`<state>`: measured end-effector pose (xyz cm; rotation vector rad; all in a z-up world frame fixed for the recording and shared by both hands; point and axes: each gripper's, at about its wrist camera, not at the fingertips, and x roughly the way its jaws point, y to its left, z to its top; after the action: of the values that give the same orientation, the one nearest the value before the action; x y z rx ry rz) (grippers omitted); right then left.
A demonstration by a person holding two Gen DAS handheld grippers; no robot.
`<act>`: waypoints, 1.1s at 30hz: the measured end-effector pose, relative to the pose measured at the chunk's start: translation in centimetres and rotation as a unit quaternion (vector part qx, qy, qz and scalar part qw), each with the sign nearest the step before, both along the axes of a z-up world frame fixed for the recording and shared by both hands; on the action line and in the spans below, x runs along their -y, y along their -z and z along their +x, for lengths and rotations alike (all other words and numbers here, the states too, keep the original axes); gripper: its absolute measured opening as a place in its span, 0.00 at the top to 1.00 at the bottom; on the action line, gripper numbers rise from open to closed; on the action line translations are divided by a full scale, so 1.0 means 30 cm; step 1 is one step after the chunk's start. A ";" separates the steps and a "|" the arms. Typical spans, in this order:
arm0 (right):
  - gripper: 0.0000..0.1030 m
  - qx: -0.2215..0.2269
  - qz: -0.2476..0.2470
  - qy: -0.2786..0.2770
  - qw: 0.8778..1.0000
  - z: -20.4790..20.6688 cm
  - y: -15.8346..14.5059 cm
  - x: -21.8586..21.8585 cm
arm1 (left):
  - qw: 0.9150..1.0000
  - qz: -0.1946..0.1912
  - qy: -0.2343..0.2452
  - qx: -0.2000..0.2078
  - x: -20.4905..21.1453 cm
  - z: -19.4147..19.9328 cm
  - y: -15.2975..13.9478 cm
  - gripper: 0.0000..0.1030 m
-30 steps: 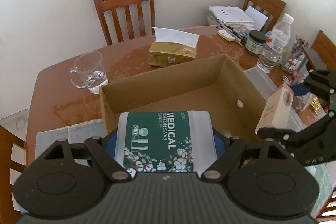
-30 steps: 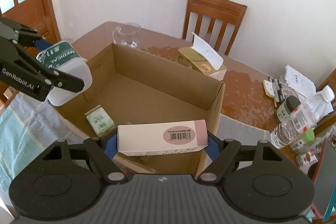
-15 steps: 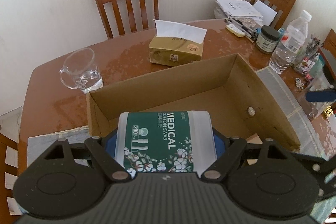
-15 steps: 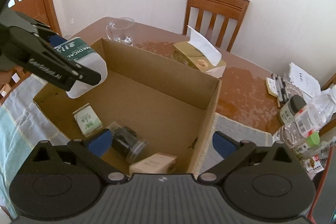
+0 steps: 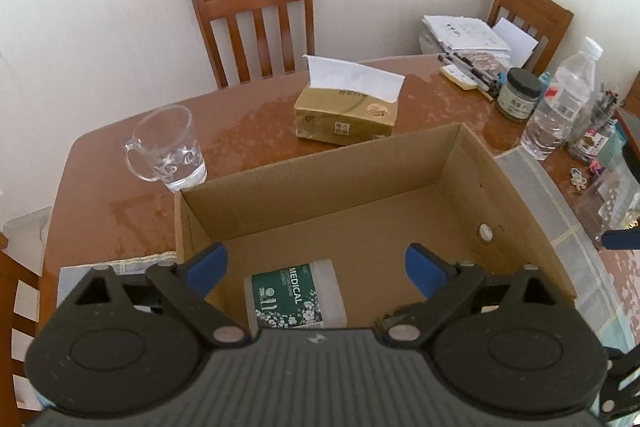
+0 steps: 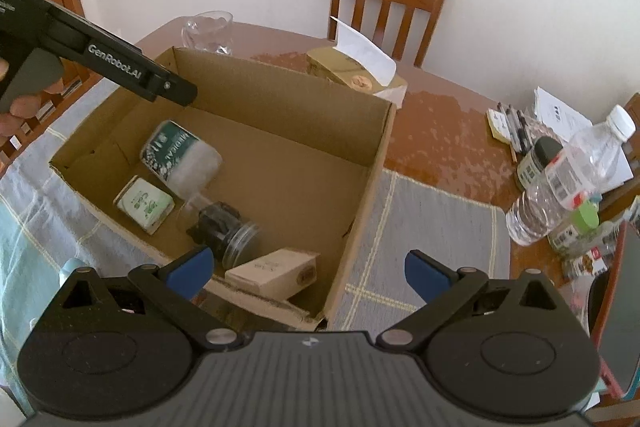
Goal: Organize objects
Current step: 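Withdraw both grippers from the box toward the remaining items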
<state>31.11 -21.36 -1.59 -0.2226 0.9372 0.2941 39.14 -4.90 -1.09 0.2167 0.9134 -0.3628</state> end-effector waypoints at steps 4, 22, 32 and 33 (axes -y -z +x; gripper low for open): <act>0.00 -0.006 -0.005 0.006 1.000 -0.026 0.014 -0.008 | 1.000 -0.003 0.008 0.012 -0.015 -0.055 -0.025 0.05; 0.00 -0.006 0.002 0.131 0.991 -0.278 0.081 -0.032 | 0.999 -0.042 0.011 0.002 -0.191 -0.402 -0.015 0.03; 0.00 0.005 -0.010 0.189 0.982 -0.460 0.171 -0.109 | 0.999 -0.033 0.039 -0.016 -0.244 -0.569 0.089 0.03; 0.00 0.002 -0.008 0.197 0.980 -0.479 0.182 -0.113 | 0.998 -0.035 0.044 -0.018 -0.250 -0.584 0.101 0.03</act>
<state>16.74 -17.97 -7.04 -0.0496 0.9570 -0.0794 21.62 2.59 -4.13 0.1872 0.9276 -0.4816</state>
